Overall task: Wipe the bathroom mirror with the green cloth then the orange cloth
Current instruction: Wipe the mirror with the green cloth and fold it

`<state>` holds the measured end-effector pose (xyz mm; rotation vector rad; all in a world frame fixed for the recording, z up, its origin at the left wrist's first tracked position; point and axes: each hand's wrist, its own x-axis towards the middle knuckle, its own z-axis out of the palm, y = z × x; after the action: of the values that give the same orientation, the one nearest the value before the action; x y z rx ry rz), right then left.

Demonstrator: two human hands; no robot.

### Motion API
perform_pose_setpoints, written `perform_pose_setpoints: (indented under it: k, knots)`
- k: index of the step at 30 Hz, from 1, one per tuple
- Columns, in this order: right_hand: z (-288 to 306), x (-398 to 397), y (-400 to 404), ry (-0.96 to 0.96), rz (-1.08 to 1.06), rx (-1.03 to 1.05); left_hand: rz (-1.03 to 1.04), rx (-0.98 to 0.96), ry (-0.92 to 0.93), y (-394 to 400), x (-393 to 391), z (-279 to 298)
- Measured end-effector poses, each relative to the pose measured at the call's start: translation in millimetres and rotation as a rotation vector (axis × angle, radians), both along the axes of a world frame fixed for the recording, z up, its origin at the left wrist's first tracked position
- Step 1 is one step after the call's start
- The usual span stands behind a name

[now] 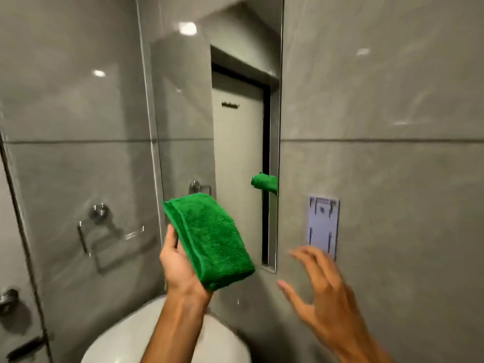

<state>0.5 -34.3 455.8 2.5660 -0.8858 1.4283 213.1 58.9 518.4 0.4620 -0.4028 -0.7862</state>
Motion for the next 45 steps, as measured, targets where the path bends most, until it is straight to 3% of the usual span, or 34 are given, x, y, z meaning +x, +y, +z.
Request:
perform_pose_setpoints:
  k: [6,9,12,14,17,19,24,28,34,39,45]
  knots:
    - [229,19,7,-0.261,-0.065,-0.484,0.479,-0.346,-0.252,-21,24,189]
    - [297,23,2,-0.241,-0.215,-0.657,0.563,-0.359,-0.457,-33,20,269]
    - [340,28,-10,-0.166,-0.368,-0.753,0.837,-0.367,-0.809,-71,14,329]
    - [357,31,-20,-0.122,-0.441,-0.771,0.959,-0.306,-1.067,-110,11,346]
    - [364,34,-41,-0.063,-0.533,-0.741,1.090,-0.060,-1.490,-170,5,332]
    - [361,38,-56,-0.019,-0.569,-0.699,1.180,0.038,-1.608,-199,3,317]
    - [348,56,-90,0.091,-0.640,-0.723,1.286,-0.041,-1.523,-218,15,321]
    - [351,71,-105,0.097,-0.662,-0.744,1.243,-0.023,-1.469,-222,48,347]
    - [345,84,-134,0.060,-0.690,-0.810,1.229,0.330,-1.191,-240,213,385]
    - [342,88,-134,0.052,-0.727,-0.835,1.112,0.429,-0.908,-257,340,280]
    - [340,89,-129,0.074,-0.726,-0.815,0.994,0.567,-0.681,-244,318,76]
